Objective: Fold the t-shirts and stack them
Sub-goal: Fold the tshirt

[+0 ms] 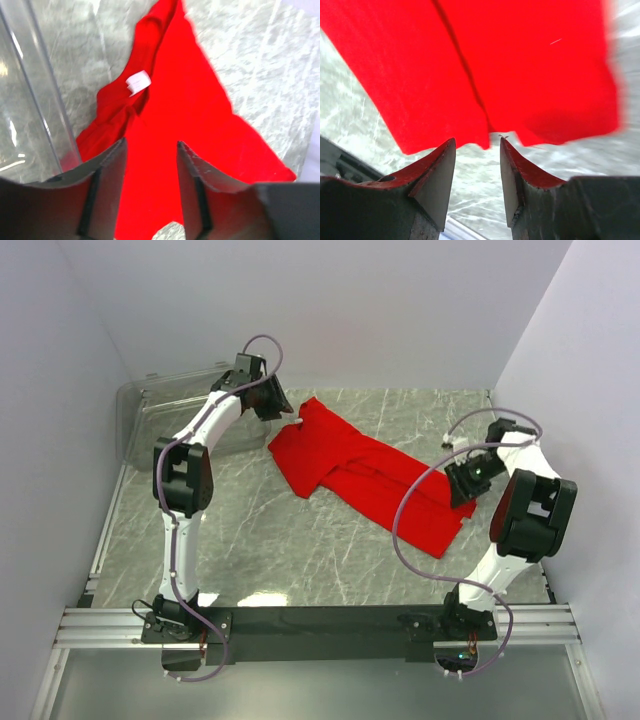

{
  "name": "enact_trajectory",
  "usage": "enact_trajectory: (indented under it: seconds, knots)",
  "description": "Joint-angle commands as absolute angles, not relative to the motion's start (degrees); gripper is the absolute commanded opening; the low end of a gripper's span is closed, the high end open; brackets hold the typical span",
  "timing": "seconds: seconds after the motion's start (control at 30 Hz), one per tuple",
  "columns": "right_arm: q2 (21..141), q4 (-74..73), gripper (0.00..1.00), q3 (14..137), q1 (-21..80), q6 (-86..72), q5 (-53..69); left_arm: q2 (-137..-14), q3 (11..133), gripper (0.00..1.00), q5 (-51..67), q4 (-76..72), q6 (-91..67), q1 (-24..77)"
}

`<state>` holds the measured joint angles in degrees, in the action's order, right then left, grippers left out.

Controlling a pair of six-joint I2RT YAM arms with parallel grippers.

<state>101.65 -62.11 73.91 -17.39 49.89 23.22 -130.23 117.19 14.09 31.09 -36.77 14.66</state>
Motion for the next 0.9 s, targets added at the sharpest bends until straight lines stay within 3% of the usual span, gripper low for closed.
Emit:
enact_trajectory:
  seconds: [0.0, 0.3, 0.5, 0.87]
  knots:
    - [98.4, -64.3, 0.48, 79.9, -17.8, 48.4, 25.2, -127.7, 121.3, 0.51, 15.3, 27.9, -36.1, 14.5]
    - [101.9, -51.9, 0.52, 81.5, -18.6, 43.7, 22.2, -118.6, 114.9, 0.64, 17.7, 18.1, -29.0, 14.4]
    - [105.9, -50.7, 0.53, 84.9, -19.2, 47.9, 22.2, -111.6, 106.2, 0.65, 16.6, 14.7, -27.1, 13.8]
    - [115.2, -58.5, 0.54, 91.8, -19.6, 57.7, 21.5, -94.4, 79.6, 0.65, 14.8, 8.7, -28.6, 11.9]
